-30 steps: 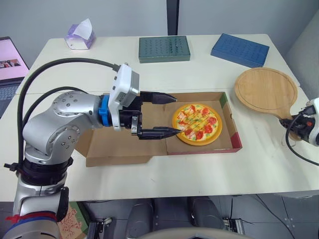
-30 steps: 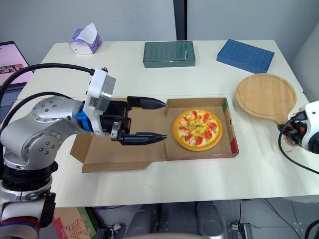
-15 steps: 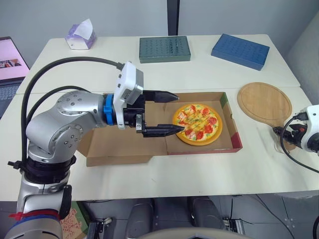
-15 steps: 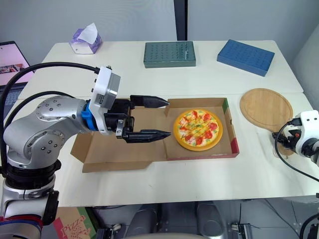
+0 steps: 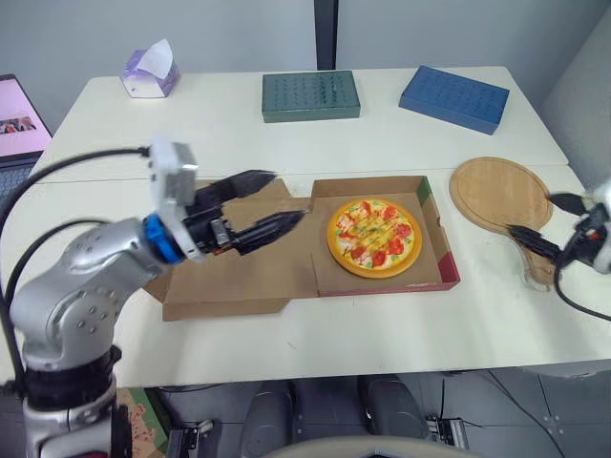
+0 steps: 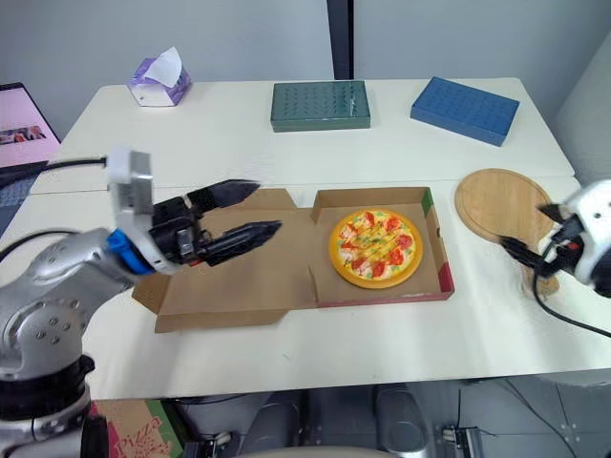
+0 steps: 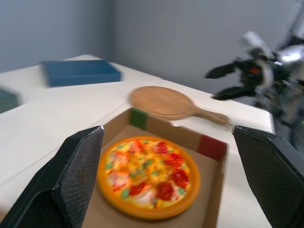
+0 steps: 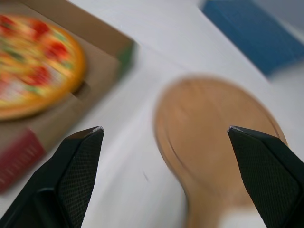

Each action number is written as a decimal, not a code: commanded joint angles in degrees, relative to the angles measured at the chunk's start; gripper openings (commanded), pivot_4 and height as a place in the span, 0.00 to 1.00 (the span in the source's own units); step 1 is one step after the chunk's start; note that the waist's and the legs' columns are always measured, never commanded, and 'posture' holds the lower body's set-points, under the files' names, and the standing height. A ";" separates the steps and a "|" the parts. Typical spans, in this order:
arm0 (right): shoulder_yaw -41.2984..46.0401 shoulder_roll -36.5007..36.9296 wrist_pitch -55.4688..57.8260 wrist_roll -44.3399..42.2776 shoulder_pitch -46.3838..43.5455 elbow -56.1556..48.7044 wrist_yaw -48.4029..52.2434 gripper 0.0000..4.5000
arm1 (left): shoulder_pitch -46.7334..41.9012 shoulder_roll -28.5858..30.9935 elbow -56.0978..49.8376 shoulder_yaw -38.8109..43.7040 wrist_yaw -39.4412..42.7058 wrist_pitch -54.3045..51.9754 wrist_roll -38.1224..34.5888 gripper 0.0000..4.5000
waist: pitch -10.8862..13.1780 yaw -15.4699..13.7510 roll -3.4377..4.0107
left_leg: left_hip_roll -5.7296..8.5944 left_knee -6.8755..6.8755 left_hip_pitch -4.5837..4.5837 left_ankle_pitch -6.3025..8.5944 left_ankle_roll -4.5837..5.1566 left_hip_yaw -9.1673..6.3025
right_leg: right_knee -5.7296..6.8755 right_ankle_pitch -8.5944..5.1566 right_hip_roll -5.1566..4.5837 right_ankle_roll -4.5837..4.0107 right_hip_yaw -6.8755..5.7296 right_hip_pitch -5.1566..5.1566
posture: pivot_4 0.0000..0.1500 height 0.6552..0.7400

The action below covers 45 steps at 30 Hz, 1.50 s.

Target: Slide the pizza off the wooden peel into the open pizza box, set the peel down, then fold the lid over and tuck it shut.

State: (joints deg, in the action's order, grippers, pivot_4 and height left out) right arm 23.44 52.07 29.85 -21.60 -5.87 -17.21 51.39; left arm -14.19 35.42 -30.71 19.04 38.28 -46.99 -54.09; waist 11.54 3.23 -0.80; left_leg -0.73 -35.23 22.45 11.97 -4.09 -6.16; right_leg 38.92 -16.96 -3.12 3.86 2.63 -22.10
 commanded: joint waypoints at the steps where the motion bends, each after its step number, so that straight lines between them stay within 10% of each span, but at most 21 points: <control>1: -6.59 -0.51 -5.22 -4.21 -7.41 -3.28 6.72 1.00 | 7.64 -3.52 -4.23 7.79 -9.46 -1.08 -9.38 1.00 | 0.02 -0.19 -0.04 | 0.00 0.00 0.01 0.00 0.00 -0.03 | -0.01 0.03 0.00 -0.06 -0.02 0.00 | 1.00 1.00; 17: -22.99 -2.31 3.02 -14.81 -28.85 -0.50 20.90 1.00 | 57.89 -21.13 -14.09 10.23 -34.22 8.78 -44.35 1.00 | -0.03 -2.10 -0.48 | -0.01 -0.06 0.13 0.02 0.00 -0.03 | -0.29 -0.01 -0.07 -0.60 -0.05 0.01 | 1.00 1.00; 33: -23.15 -0.93 3.22 -13.92 -29.73 0.18 22.13 1.00 | 47.56 -30.40 -4.22 2.07 -52.29 23.71 -45.18 1.00 | -0.26 -2.09 -0.18 | 0.04 0.00 0.28 0.02 0.01 0.01 | -0.58 0.17 -0.04 -0.39 -0.02 -0.03 | 1.00 1.00; 45: -23.19 -0.30 3.22 -13.85 -29.72 0.41 22.52 1.00 | 42.24 -27.85 -1.97 -0.89 -57.81 24.08 -45.94 0.22 | -0.63 -3.17 0.82 | 0.04 0.34 0.41 0.04 0.05 0.01 | -1.10 0.32 -0.04 -0.19 -0.06 -0.08 | 1.00 1.00</control>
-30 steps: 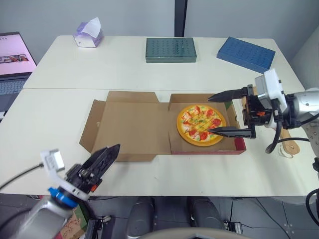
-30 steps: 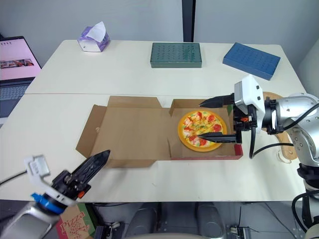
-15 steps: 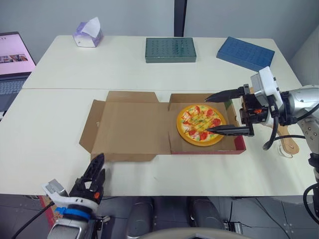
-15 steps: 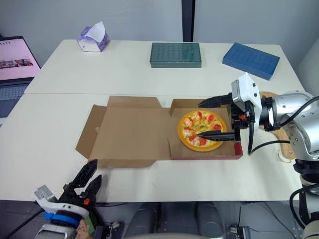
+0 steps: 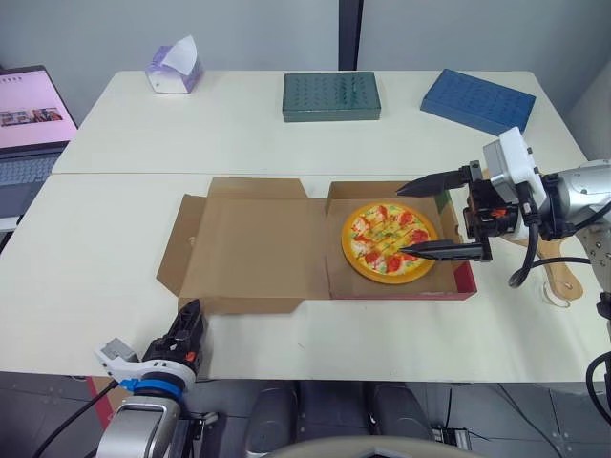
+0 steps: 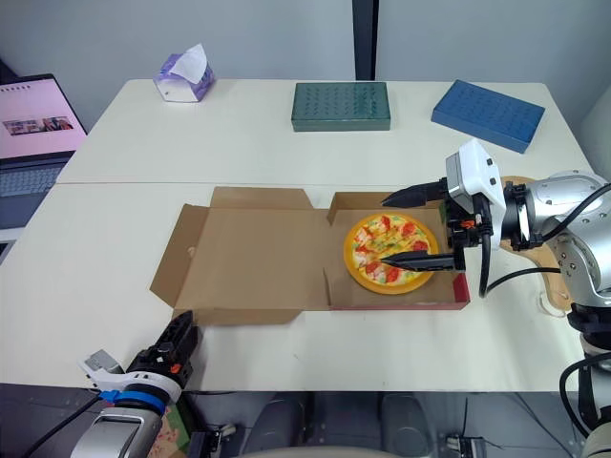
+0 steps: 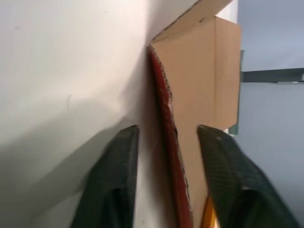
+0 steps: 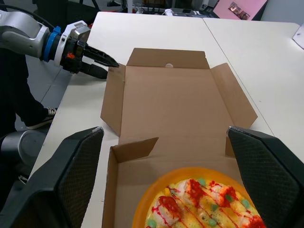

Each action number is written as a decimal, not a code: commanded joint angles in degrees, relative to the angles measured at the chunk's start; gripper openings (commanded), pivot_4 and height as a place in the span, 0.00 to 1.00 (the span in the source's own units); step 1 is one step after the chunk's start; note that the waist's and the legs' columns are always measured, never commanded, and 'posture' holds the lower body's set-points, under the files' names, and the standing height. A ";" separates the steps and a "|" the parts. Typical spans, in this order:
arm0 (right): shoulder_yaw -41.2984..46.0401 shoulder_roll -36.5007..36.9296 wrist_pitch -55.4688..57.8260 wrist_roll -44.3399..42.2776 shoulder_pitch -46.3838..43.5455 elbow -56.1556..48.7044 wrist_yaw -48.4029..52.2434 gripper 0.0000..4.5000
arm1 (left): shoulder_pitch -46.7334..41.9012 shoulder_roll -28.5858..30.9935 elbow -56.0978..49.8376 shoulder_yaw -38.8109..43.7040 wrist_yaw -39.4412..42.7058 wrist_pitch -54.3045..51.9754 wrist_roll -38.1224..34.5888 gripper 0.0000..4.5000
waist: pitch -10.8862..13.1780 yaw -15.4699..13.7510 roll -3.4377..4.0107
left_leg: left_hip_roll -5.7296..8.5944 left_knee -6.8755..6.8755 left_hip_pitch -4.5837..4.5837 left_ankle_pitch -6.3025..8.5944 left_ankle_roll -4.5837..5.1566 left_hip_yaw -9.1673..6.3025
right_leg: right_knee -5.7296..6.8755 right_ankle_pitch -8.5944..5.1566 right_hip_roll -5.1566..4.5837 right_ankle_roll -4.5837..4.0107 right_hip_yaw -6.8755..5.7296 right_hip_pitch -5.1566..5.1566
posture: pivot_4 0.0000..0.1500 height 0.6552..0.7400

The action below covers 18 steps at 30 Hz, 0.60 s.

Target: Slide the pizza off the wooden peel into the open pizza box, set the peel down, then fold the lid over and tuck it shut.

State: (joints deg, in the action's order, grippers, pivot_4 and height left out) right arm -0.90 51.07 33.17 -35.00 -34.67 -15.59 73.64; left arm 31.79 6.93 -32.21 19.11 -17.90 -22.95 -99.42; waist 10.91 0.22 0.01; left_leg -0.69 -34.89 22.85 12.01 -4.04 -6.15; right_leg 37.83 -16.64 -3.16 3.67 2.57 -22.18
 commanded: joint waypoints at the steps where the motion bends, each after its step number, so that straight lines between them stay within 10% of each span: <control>1: 1.19 0.71 -0.01 -0.51 -0.97 -1.29 0.24 1.00 | -3.87 0.98 -1.05 -1.43 -2.55 -0.09 -0.88 0.15 | 0.00 -0.28 0.02 | 0.00 0.00 0.01 0.01 0.01 0.00 | -0.02 0.00 0.00 0.01 0.00 -0.01 | 1.00 1.00; 3: 1.21 0.71 0.08 -0.59 -1.05 -1.38 0.19 1.00 | -4.02 1.41 -2.09 -1.98 -3.45 -0.05 -1.18 0.01 | -0.03 -0.44 0.18 | 0.00 0.02 0.03 0.01 0.02 0.00 | -0.08 0.00 0.00 0.01 -0.01 0.00 | 1.00 1.00; 18: 1.85 0.10 0.02 -0.75 0.32 -2.53 -1.70 1.00 | -9.40 7.34 -13.49 -2.87 -12.84 6.11 -4.32 0.00 | -0.03 -0.35 0.55 | 0.00 0.09 0.04 0.02 0.04 0.08 | -0.12 -0.03 0.00 -0.02 0.01 -0.04 | 1.00 1.00</control>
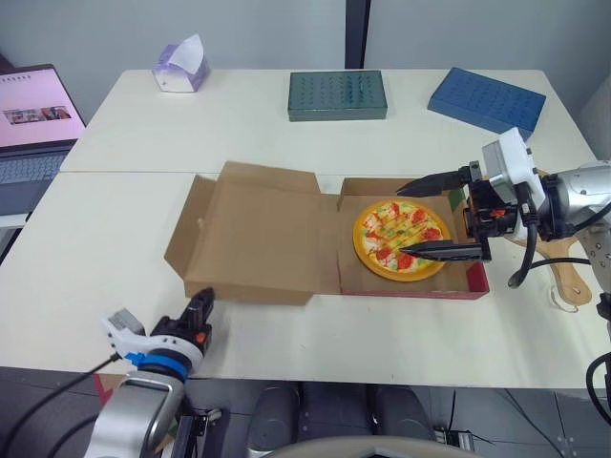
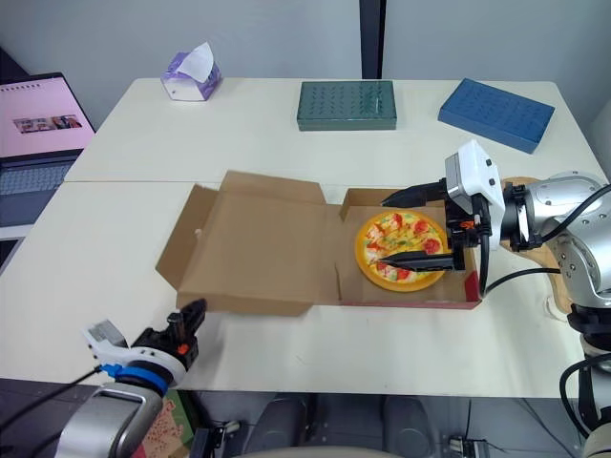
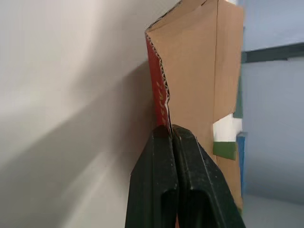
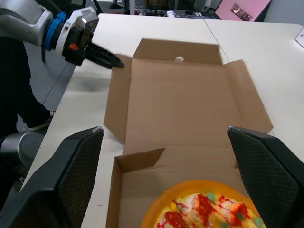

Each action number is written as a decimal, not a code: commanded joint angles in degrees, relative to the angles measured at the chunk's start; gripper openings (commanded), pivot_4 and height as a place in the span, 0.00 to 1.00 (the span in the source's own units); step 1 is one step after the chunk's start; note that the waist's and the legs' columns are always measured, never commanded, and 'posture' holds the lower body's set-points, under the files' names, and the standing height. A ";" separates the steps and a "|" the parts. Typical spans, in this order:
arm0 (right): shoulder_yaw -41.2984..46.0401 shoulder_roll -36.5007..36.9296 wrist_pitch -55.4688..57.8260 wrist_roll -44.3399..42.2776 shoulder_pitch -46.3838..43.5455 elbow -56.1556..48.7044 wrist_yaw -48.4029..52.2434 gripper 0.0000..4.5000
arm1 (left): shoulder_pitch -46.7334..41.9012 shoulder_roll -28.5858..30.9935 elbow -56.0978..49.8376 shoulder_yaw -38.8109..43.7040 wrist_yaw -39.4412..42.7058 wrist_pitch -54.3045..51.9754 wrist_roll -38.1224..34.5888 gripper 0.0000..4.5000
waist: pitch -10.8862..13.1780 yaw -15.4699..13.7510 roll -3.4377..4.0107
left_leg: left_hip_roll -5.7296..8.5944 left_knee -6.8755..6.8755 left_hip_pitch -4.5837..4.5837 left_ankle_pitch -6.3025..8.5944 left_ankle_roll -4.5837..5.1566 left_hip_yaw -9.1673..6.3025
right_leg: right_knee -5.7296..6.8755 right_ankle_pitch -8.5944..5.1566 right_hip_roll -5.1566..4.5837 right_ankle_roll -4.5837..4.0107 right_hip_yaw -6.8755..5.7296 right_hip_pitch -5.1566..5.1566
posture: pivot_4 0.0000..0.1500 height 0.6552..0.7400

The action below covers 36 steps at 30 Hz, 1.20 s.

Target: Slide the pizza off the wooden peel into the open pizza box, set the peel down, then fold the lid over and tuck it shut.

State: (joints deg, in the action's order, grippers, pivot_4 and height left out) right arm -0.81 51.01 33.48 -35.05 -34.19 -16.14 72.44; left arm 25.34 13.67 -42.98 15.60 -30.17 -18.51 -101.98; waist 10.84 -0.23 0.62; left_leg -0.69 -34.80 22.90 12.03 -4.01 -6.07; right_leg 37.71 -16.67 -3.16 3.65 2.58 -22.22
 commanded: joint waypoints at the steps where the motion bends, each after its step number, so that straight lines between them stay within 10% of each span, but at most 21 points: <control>1: 1.72 0.09 -0.32 -0.71 -0.09 -2.04 -0.66 1.00 | -3.39 0.96 -2.52 0.68 -0.77 1.83 -1.91 0.00 | 0.12 0.20 -0.36 | -0.01 -0.05 0.01 0.00 0.00 -0.02 | 0.06 0.00 0.00 0.00 -0.03 0.01 | 1.00 1.00; 31: -0.22 -0.63 -0.24 2.13 -0.05 -3.46 -3.95 1.00 | -4.82 10.35 11.12 5.22 15.17 -6.31 0.87 0.00 | 0.03 0.46 -1.31 | -0.04 -0.35 -0.06 -0.02 -0.01 -0.03 | 0.11 0.24 0.03 -0.01 0.00 0.16 | 1.00 1.00; 36: -0.35 -0.11 0.40 1.55 -0.11 -4.45 -3.10 1.00 | -5.33 9.80 13.31 6.28 17.90 -7.82 -0.83 0.32 | 0.04 0.46 -1.33 | -0.04 -0.34 -0.06 -0.02 -0.01 -0.04 | 0.11 0.24 0.03 -0.01 -0.01 0.15 | 1.00 1.00</control>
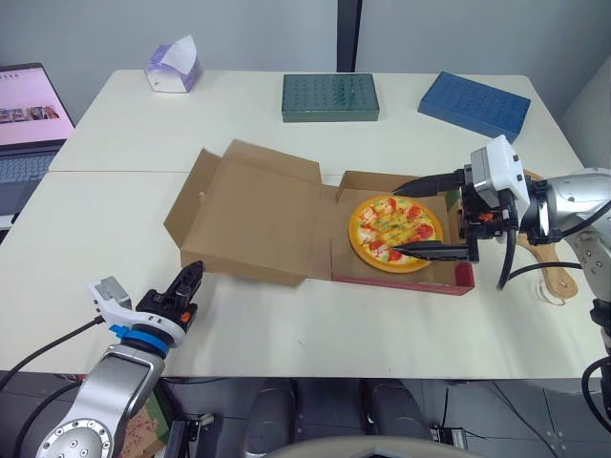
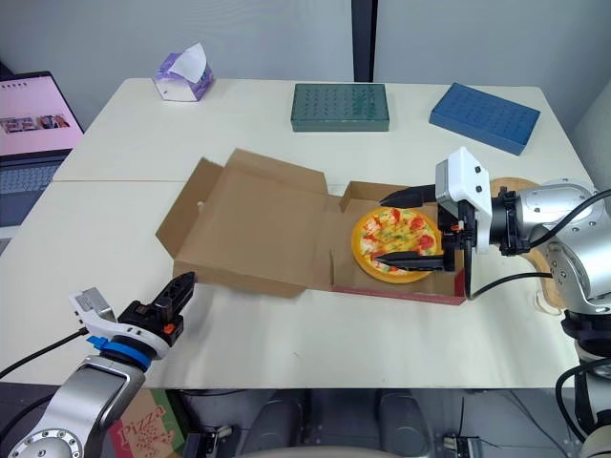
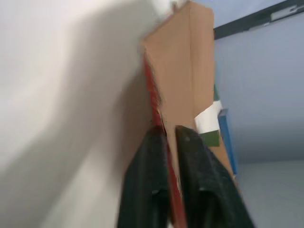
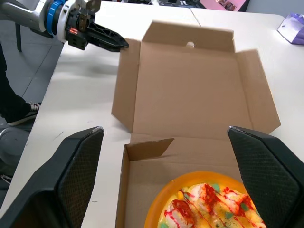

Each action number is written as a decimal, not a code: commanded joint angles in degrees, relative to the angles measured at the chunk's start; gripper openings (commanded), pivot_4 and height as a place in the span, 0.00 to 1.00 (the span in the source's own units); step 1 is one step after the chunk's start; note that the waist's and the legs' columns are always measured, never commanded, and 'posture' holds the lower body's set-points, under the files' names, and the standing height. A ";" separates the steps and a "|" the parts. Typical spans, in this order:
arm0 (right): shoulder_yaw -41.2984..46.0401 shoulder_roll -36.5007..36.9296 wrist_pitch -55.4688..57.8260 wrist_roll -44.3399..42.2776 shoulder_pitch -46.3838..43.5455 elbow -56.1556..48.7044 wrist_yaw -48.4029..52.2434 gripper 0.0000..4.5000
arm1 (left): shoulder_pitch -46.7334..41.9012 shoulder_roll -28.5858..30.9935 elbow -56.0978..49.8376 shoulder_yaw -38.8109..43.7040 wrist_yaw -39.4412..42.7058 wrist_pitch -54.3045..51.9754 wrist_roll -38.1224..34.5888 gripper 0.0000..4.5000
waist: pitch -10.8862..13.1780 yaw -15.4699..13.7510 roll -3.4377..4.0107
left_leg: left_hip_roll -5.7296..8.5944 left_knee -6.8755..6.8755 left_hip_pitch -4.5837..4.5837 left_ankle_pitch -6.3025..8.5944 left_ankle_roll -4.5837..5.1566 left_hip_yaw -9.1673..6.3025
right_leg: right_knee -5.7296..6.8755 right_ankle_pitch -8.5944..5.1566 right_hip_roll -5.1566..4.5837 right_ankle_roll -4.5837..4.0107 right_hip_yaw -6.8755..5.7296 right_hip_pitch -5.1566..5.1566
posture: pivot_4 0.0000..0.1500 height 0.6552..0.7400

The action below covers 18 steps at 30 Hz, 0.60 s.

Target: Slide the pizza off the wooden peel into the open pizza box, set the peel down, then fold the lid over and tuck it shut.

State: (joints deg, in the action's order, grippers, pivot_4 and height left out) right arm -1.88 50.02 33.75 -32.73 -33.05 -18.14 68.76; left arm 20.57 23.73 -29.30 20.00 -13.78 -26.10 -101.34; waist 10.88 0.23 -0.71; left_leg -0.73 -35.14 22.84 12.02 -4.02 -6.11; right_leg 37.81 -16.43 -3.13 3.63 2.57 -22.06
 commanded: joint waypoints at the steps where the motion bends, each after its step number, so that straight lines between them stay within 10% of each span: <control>1: 0.75 0.87 0.21 -0.77 -1.22 -2.58 0.56 1.00 | -0.66 -0.58 0.20 1.90 1.23 -0.26 -1.60 0.38 | 0.00 0.00 0.00 | 0.00 0.00 0.00 0.00 0.00 0.00 | 0.00 0.00 0.00 0.00 0.00 0.00 | 1.00 1.00; 4: 0.92 0.93 0.49 -0.77 -1.18 -2.81 0.56 1.00 | -0.63 -1.53 1.21 1.00 0.32 -1.20 -3.74 0.58 | 0.00 -0.02 0.00 | 0.00 0.00 0.00 0.00 0.00 -0.01 | 0.00 0.00 0.00 0.00 0.00 0.00 | 1.00 1.00; 18: 1.34 1.42 1.25 -1.01 -1.26 -2.96 0.83 1.00 | -5.57 -6.45 1.91 -1.85 -7.27 -0.25 -2.24 0.58 | 0.00 -0.06 -0.09 | -0.01 0.00 0.00 0.00 0.00 -0.01 | -0.01 0.02 0.00 0.03 0.00 0.00 | 1.00 1.00</control>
State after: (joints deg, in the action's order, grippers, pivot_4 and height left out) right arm -1.86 50.68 35.17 -32.79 -33.05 -19.71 69.36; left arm 15.58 17.56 -26.31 18.15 -20.62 -26.87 -103.74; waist 10.88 0.17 -0.80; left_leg -0.74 -35.14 22.84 12.02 -4.02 -6.13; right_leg 37.81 -16.41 -3.13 3.67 2.56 -22.06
